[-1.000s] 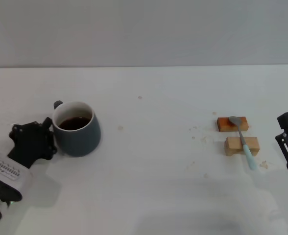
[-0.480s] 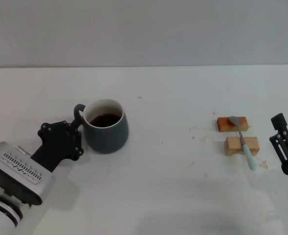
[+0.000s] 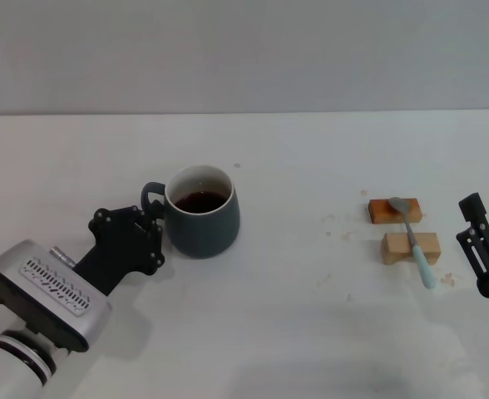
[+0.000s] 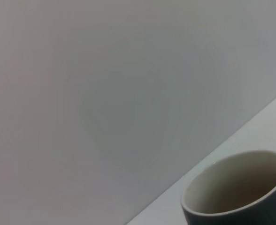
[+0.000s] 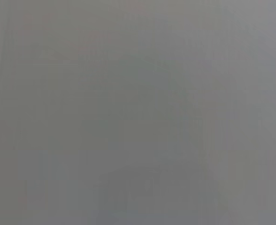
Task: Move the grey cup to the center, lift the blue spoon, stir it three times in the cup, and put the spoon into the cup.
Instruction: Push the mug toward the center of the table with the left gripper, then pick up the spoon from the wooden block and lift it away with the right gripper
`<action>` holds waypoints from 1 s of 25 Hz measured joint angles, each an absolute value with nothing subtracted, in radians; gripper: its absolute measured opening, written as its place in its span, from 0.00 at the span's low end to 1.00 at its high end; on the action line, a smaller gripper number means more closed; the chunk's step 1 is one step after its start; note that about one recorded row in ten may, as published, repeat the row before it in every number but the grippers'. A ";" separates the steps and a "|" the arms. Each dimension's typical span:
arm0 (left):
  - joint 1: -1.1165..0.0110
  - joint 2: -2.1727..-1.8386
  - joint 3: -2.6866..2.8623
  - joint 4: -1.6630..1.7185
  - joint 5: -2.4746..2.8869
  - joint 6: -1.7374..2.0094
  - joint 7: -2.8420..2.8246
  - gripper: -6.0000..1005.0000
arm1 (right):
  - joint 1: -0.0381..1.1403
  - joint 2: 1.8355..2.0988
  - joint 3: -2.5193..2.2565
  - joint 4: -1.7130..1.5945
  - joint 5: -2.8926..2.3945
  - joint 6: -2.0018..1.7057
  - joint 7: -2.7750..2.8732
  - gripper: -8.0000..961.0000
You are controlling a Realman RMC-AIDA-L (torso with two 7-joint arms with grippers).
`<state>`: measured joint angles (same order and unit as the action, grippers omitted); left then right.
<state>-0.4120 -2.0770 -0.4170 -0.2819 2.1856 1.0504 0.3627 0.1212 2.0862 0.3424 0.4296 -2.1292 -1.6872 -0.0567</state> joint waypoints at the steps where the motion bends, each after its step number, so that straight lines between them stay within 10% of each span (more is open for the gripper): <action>1: -0.413 -2.077 -0.413 -0.283 2.186 1.050 0.362 0.00 | 0.121 2.086 0.342 0.429 -2.129 -1.687 -0.057 0.75; 25: -0.092 -2.066 -0.702 -0.206 2.175 1.432 -0.073 0.00 | 0.065 2.088 0.306 0.422 -2.106 -1.576 -0.057 0.75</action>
<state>-0.0924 -2.0658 -0.7020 -0.2056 2.1750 1.4319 -0.0726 0.0649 2.0875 0.3062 0.4220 -2.1060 -1.5761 -0.0570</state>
